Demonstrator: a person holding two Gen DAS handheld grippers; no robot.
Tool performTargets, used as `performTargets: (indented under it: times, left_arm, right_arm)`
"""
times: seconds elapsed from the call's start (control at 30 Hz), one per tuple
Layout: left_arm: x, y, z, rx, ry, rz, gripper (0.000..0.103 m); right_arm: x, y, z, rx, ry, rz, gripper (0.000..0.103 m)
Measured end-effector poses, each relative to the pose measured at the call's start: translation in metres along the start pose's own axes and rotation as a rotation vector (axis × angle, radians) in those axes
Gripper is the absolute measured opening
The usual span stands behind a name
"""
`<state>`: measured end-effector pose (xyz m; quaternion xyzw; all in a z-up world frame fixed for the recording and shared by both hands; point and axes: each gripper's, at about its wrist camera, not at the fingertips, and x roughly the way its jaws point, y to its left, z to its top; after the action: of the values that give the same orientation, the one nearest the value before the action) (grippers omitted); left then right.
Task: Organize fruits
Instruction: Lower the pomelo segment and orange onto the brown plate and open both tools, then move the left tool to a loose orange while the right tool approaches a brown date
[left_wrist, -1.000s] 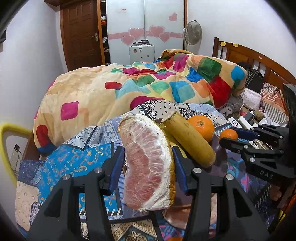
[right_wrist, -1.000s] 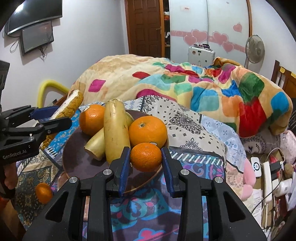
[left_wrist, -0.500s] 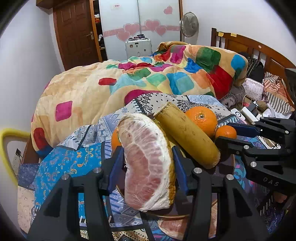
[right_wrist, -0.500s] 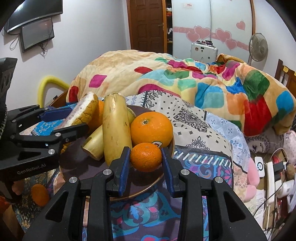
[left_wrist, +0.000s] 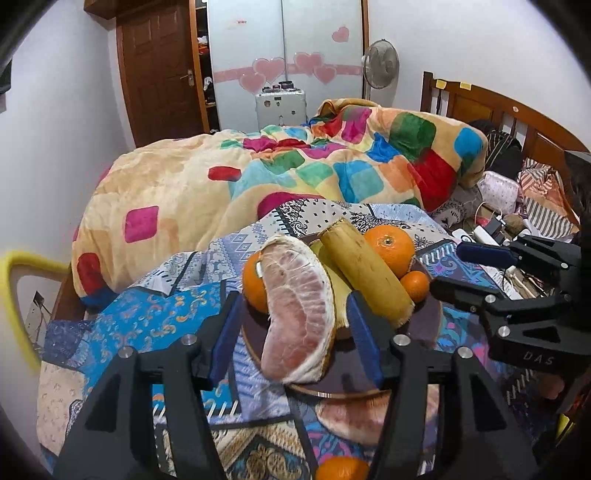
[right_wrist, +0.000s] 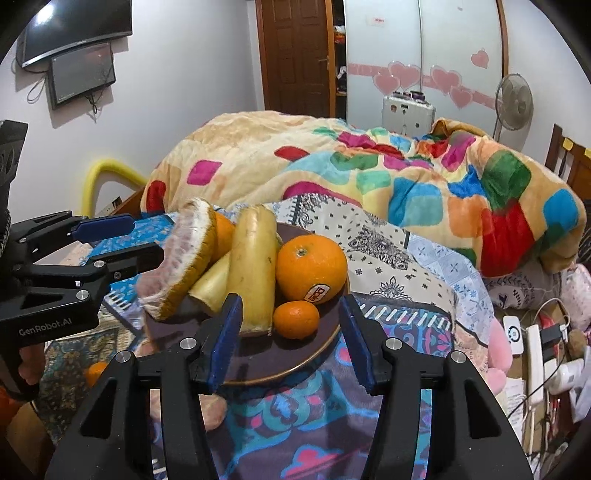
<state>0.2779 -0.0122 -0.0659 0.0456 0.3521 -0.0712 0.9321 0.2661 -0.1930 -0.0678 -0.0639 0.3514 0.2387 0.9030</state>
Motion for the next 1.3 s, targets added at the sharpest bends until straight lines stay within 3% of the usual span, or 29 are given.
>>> performTargets:
  times: [0.4,0.67,1.0,1.3]
  left_arm:
    - [-0.072,-0.005,-0.026,-0.007,-0.039,-0.002,0.065]
    - [-0.107,-0.016,-0.057,-0.014,-0.034,-0.015,0.067]
    - [-0.113,-0.019,-0.094,-0.035,0.018,-0.033,0.069]
    - [-0.096,-0.016,-0.123,-0.054,0.089,-0.058,0.069]
  right_arm:
    - [-0.074,0.028,-0.012,-0.028,-0.105,-0.017,0.050]
    - [-0.103,0.040,-0.033,-0.024,-0.118,-0.004,0.050]
    - [-0.098,0.039,-0.077,0.025,-0.027,0.009,0.050]
    - [-0.078,0.040,-0.111,0.046,0.068,0.036,0.050]
